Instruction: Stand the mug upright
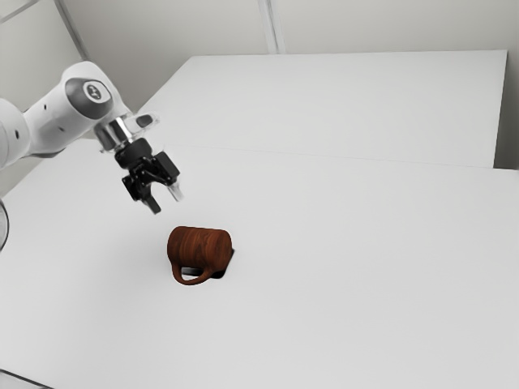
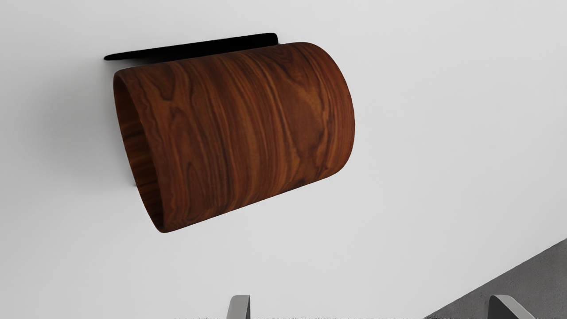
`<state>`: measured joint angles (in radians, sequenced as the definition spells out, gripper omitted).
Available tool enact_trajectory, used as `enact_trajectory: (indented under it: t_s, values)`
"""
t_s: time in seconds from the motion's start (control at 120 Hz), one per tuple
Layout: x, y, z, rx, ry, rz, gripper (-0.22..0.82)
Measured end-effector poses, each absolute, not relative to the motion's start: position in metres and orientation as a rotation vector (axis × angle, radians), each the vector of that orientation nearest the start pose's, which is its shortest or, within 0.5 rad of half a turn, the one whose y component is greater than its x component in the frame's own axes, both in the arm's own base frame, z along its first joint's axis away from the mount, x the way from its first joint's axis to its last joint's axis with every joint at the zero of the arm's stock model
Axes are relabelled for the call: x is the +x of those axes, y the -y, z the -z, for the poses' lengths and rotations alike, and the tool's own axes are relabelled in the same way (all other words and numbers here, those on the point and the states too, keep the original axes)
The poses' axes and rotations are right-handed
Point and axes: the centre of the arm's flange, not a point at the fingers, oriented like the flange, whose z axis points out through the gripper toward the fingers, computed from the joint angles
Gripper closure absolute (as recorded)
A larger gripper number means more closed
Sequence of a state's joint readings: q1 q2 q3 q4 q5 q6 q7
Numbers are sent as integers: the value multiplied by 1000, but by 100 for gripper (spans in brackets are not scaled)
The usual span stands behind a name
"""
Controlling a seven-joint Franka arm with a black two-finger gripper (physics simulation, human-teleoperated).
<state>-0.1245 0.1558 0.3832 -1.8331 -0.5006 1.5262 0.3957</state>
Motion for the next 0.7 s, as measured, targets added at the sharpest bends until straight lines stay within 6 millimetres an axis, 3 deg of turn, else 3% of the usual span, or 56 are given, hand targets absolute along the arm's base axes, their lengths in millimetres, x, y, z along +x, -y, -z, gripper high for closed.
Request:
enact_trajectory:
  t_s: [0.2,0.467,0.7]
  values:
    - [540,-106,-402,2467,6,379,2]
    - [553,-138,-363,2422,-47,266,2]
    - [554,-143,-328,2407,-65,237,2]
